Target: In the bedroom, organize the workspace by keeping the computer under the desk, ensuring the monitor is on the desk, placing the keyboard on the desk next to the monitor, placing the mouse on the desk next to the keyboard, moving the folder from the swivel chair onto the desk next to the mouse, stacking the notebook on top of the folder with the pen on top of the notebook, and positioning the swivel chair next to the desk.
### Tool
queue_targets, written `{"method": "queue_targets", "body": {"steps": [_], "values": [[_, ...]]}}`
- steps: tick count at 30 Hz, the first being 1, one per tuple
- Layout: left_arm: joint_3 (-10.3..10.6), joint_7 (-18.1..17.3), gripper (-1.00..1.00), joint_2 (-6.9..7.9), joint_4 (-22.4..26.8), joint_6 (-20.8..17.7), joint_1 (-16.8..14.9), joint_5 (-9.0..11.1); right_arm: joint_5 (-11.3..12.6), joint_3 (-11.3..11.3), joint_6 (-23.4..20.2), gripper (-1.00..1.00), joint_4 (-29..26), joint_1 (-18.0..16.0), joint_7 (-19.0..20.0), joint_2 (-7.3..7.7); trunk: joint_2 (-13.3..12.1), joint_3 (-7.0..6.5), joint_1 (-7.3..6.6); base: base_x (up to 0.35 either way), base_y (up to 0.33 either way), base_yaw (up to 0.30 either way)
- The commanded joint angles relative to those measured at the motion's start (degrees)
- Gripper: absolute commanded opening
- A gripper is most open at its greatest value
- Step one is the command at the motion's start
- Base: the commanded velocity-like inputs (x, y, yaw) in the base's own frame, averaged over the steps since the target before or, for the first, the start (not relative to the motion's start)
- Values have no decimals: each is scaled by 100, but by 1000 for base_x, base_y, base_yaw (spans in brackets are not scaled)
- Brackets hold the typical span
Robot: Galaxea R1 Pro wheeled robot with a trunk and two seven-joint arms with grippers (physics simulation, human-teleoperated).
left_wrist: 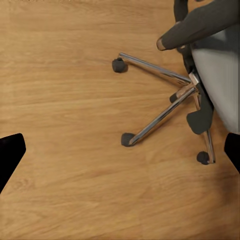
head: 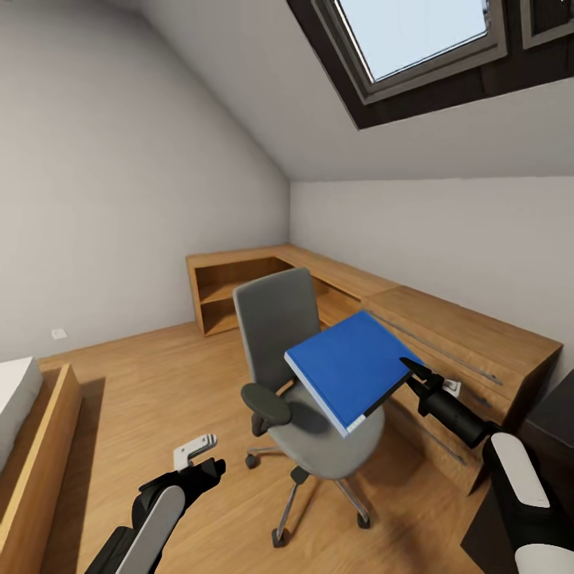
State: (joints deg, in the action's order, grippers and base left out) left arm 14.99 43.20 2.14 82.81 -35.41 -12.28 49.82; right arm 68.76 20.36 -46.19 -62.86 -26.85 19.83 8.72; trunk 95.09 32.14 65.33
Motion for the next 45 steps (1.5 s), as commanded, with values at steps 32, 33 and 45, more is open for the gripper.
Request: {"method": "queue_targets", "body": {"steps": [32,33,45], "values": [[-32,57,100,7,7,8,-4,55,-20,19,-31,-100,2,-4,21,7,-1282,-569,-704,-107,5,-45],[-32,57,100,6,7,8,-3,53,-20,18,-31,-100,2,-4,21,6,-1322,-587,-726,-1,0,-256],[1,67,100,6,1,15,-7,46,-26,18,-22,-100,-3,-6,31,5,-1803,-802,-989,0,0,-263]]}}
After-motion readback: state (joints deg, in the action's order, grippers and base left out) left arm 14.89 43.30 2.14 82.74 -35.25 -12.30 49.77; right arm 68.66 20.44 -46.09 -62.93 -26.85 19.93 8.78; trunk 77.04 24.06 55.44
